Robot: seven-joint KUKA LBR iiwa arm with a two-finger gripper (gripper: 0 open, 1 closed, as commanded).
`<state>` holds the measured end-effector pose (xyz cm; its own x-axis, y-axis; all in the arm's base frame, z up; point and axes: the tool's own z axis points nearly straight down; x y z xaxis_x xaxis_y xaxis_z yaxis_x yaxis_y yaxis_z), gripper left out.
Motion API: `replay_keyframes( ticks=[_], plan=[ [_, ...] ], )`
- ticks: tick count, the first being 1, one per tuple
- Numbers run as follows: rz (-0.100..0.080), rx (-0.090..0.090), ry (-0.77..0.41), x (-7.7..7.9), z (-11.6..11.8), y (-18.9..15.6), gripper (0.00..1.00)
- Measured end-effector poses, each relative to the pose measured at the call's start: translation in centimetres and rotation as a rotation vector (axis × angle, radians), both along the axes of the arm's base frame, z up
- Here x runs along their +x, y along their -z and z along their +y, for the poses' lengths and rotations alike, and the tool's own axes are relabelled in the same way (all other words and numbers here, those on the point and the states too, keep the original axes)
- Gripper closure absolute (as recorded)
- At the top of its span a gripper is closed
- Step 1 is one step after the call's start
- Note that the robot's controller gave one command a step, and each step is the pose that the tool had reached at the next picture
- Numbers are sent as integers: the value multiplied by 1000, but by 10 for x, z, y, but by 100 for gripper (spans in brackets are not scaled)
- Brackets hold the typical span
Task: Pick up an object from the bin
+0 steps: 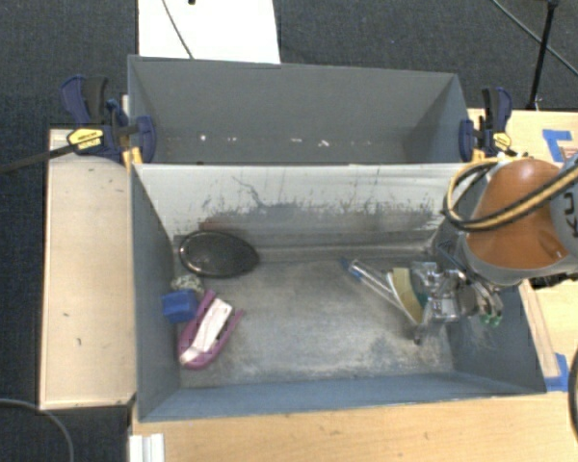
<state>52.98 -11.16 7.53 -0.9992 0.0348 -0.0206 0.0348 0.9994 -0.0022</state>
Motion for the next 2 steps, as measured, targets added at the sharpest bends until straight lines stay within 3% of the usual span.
replay_keyframes(
  ticks=[1, 2],
  plan=[
    [12, 0, -13, -45, 4, -90, 100],
    [8, 0, 18, -18, -20, -164, 100]
  ],
)
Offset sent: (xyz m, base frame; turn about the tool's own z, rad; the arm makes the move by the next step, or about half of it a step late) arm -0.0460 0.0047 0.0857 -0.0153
